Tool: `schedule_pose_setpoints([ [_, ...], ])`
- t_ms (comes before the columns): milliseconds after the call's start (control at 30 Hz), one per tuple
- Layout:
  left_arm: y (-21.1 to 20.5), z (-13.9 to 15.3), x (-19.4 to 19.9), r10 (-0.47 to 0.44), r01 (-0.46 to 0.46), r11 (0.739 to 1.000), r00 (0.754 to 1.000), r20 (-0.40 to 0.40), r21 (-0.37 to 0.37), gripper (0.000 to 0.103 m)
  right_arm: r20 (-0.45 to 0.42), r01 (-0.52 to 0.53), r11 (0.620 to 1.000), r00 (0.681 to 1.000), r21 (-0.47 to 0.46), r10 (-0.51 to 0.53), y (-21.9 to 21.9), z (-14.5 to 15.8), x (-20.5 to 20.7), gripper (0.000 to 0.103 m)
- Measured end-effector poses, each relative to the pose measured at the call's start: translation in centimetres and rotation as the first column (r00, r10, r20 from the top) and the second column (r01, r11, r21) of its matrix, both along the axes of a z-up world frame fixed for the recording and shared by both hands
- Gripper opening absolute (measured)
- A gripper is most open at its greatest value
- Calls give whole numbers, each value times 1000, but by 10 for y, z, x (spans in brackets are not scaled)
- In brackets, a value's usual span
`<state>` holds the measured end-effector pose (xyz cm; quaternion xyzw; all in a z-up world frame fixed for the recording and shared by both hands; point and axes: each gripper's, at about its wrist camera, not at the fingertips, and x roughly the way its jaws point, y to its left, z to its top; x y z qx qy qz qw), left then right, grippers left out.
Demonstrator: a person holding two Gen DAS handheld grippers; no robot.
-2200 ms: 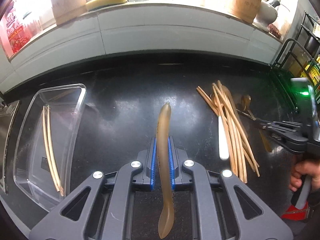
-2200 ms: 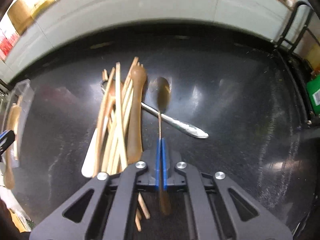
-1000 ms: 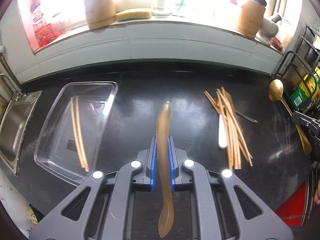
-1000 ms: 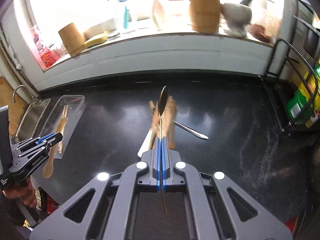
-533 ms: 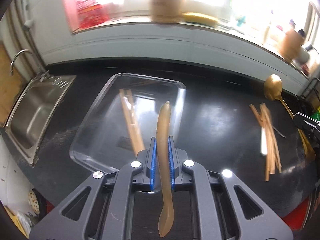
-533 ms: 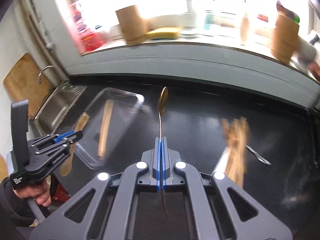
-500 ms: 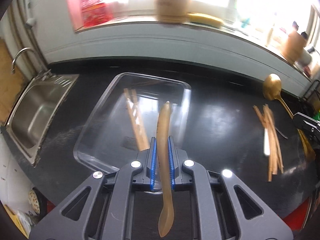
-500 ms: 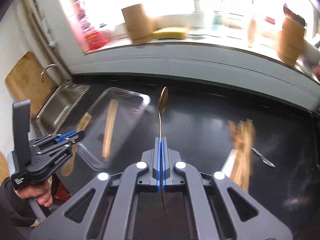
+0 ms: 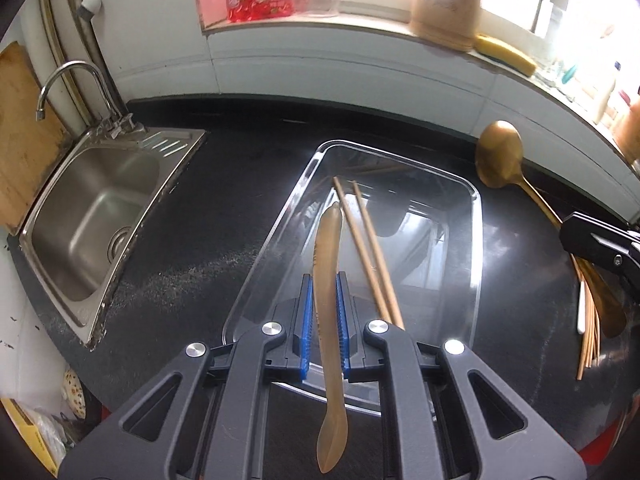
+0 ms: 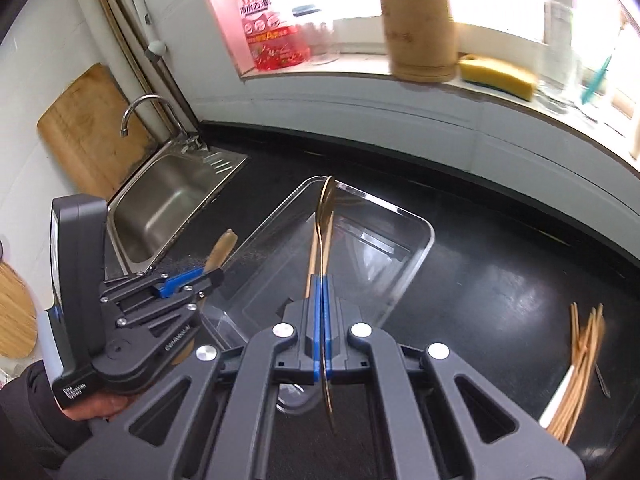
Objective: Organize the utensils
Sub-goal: 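Carry both spoons to the clear tray and open both tools to release them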
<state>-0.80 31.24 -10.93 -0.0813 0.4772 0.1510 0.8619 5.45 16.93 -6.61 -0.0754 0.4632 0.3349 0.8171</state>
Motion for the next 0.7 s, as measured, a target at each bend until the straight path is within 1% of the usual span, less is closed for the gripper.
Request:
schedule_pose_setpoints([
  [267, 17, -25, 26, 11, -13, 1000, 999, -40, -27, 10, -88, -26, 1000, 996, -17, 24, 32, -32, 38, 2],
  [467, 25, -41, 50, 16, -20, 998, 998, -62, -55, 10, -159, -37, 999, 987, -30, 32, 43, -60, 60, 2],
  [700, 28, -57, 69, 7, -13, 998, 994, -106, -58, 10, -229, -48, 998, 973, -36, 39, 49, -89, 81, 2],
])
